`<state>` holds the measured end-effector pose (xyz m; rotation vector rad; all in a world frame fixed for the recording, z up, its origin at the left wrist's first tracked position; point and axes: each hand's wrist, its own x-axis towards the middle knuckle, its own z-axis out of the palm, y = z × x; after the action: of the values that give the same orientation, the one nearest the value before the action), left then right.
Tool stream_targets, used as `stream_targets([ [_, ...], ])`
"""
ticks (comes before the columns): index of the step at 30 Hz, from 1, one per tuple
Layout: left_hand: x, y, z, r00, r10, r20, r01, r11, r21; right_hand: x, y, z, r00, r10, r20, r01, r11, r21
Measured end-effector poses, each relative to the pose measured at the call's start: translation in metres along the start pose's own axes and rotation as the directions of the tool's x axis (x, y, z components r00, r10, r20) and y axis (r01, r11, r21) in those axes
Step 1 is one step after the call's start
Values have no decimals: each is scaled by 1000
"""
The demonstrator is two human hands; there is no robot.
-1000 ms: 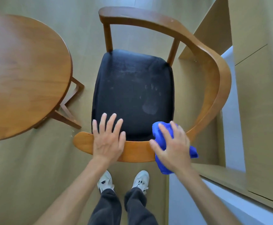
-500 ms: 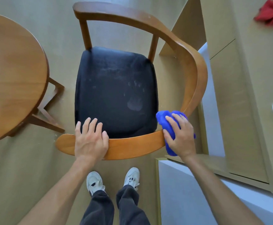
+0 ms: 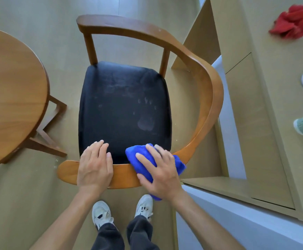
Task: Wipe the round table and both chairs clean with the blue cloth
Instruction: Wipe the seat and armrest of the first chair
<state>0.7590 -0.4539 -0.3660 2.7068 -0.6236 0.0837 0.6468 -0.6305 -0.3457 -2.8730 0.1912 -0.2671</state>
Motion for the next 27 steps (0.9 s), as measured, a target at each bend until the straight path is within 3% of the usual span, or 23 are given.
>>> stream_targets([
  [2, -1, 0, 2, 1000, -3, -16, 3, 1000, 9, 4, 28, -11, 973, 229, -9, -229, 973, -16],
  [4, -1, 0, 3, 1000, -10, -21, 10, 1000, 19, 8, 31, -10, 898, 439, -21, -439, 898, -5],
  [6, -1, 0, 4, 1000, -4, -8, 4, 999, 34, 9, 20, -5, 847, 530, -31, -530, 848, 16],
  [11, 1, 6, 0, 992, -23, 124, 7, 992, 127, -6, -15, 3, 914, 403, -41, -401, 915, 36],
  [16, 18, 41, 1, 952, -20, 305, -21, 991, 132, -8, 1, -3, 963, 267, -18, -265, 961, 83],
  [19, 28, 88, 15, 915, 54, 400, -94, 992, 82, -12, 31, -8, 989, 148, -13, -146, 984, 99],
  [21, 33, 118, 25, 889, 63, 453, -86, 996, 31, -14, 63, -14, 987, 157, -43, -154, 986, 64],
  [27, 59, 205, 71, 838, 102, 536, -107, 994, -23, 33, 173, -42, 992, 78, -103, -97, 977, -188],
])
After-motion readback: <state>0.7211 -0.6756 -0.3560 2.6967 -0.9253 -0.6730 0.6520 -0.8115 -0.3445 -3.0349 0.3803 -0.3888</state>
